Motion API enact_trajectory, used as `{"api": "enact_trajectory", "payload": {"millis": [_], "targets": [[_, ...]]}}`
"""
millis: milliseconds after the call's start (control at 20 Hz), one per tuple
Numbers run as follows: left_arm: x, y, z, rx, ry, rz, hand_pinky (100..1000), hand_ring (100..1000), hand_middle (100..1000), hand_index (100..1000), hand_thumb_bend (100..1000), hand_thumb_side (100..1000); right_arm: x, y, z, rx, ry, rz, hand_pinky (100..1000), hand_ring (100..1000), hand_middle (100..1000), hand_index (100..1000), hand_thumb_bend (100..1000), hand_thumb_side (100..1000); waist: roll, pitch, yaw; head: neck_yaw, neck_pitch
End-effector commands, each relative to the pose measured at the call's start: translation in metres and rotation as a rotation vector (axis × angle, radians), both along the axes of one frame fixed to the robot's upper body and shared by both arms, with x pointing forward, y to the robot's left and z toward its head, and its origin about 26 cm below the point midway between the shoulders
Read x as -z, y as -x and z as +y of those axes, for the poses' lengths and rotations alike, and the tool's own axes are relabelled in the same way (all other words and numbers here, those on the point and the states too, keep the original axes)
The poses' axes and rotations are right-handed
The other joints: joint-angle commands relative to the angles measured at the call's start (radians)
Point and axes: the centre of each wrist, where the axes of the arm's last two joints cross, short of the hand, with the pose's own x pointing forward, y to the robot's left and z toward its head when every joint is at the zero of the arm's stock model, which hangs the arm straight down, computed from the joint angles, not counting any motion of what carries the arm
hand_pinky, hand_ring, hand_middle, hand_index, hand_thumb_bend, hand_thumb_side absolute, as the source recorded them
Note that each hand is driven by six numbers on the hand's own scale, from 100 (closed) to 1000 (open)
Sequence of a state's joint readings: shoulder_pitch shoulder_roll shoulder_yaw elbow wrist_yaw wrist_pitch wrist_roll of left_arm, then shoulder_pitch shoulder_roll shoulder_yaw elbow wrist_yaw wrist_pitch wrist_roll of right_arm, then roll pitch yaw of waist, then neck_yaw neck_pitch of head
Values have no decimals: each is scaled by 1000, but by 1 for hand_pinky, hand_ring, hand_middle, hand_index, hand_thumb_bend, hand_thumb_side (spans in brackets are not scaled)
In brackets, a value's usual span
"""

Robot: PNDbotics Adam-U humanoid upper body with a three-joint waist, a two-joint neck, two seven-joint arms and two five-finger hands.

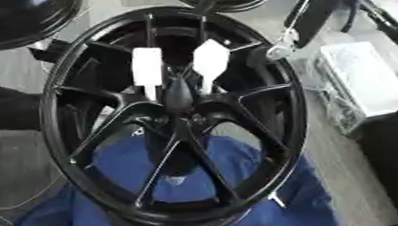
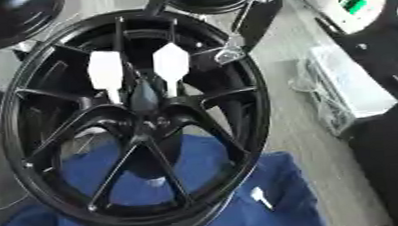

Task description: Pull the pin out of the wheel hub.

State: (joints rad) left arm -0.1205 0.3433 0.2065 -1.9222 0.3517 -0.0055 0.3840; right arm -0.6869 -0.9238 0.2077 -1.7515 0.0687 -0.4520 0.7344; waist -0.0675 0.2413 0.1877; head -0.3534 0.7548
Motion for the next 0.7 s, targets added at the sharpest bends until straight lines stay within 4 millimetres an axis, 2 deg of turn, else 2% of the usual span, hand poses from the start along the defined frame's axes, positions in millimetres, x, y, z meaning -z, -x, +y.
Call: {"api": "enact_trajectory", "payload": {"millis": [50,350,700], "targets": [[-8,2,7,-26,-33,-15,858,705,754,837,208,765,-6,-3,0,-101,219,-59,888,830,804,898,430,227,6,-25,-5,16,8],[-7,3,8,-39,-34,-14,858,704,753,837,208,765,1,-8,6,-86,222,-63,879,817,799,893,432,233,7,-26,-11,33,14],[-6,3,9,-40,-33,-10,858,703,752,837,208,767,0,-5,12,-73,261,-85,865,823,804,895,438,301,6,-21,-13,31,12]]}}
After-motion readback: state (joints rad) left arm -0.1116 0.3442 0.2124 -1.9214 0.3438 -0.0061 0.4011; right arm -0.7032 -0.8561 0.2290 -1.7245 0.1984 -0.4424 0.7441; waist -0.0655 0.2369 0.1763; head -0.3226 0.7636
